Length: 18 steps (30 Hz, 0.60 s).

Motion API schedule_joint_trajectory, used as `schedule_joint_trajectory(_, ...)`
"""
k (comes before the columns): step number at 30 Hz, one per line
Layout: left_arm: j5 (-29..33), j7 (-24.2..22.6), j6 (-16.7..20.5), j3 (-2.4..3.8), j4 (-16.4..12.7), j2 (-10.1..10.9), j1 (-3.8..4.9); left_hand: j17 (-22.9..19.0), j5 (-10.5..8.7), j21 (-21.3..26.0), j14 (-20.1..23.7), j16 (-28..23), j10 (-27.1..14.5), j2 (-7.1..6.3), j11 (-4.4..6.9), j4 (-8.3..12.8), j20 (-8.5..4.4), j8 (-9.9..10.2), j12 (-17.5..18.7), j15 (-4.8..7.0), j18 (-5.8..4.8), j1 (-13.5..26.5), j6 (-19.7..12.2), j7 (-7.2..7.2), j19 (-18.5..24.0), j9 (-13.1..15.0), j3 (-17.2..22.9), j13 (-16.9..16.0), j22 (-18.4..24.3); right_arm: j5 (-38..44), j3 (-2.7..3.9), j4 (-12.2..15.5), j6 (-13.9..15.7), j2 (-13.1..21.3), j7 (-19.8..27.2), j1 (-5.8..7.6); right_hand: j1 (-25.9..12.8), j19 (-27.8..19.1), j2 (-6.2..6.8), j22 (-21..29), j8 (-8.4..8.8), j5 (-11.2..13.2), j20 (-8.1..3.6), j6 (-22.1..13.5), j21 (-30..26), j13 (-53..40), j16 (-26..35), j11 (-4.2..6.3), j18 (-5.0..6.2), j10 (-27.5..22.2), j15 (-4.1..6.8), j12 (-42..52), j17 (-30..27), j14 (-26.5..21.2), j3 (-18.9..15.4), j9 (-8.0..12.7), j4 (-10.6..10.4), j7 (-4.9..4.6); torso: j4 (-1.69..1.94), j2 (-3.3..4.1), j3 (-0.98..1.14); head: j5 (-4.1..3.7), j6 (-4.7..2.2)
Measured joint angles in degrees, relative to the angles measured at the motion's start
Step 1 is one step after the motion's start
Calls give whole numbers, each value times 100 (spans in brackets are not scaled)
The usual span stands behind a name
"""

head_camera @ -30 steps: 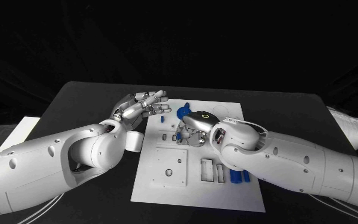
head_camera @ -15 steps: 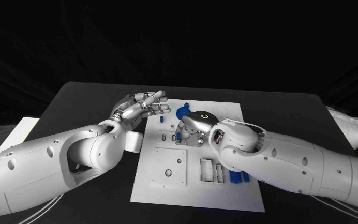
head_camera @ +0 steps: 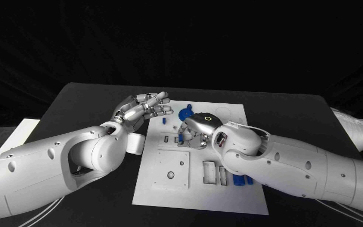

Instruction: Assemble the parts on the task board

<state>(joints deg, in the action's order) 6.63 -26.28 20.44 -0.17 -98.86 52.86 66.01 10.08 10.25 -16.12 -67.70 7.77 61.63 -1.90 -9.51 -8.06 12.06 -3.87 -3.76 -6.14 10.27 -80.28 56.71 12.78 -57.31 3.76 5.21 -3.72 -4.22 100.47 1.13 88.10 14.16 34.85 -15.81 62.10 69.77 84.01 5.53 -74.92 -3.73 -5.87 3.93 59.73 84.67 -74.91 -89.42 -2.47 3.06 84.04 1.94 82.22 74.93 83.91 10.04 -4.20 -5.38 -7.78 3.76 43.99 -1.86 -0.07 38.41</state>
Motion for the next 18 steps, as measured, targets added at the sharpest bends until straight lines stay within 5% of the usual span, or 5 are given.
schedule_joint_trajectory(10,0,6,-6,0,7,1,0,-1,0,16,0,0,0,0,0,0,0,0,0,0,-1,0,0,0,0,0,0,0,1,44,-29,69,233,68,12,-52,-16,0,225,1,0,36,40,-125,-1,0,0,0,0,0,-21,-25,-1,21,-364,20,-333,-24,-2,0,4,-1,-16)
schedule_joint_trajectory(16,-42,57,-14,0,57,3,0,87,0,-24,-198,58,13,0,13,24,-13,0,0,49,1,0,1,-1,-139,0,-24,0,-11,65,-14,294,804,293,122,-92,68,0,310,1,0,36,40,-133,-24,-1,1,0,0,0,-21,-65,-1,21,-562,13,-530,-32,-3,-4,10,-9,-25)
schedule_joint_trajectory(18,-98,105,-20,0,90,9,0,205,0,-155,-489,216,109,-7,103,23,-97,0,-27,139,0,45,56,-56,-350,3,-44,-16,-66,43,20,392,998,396,246,-91,92,-1,333,1,0,66,40,-138,-59,-4,28,-21,-1,-20,-42,-74,-1,0,-592,13,-612,-27,-5,-5,11,-6,-36)
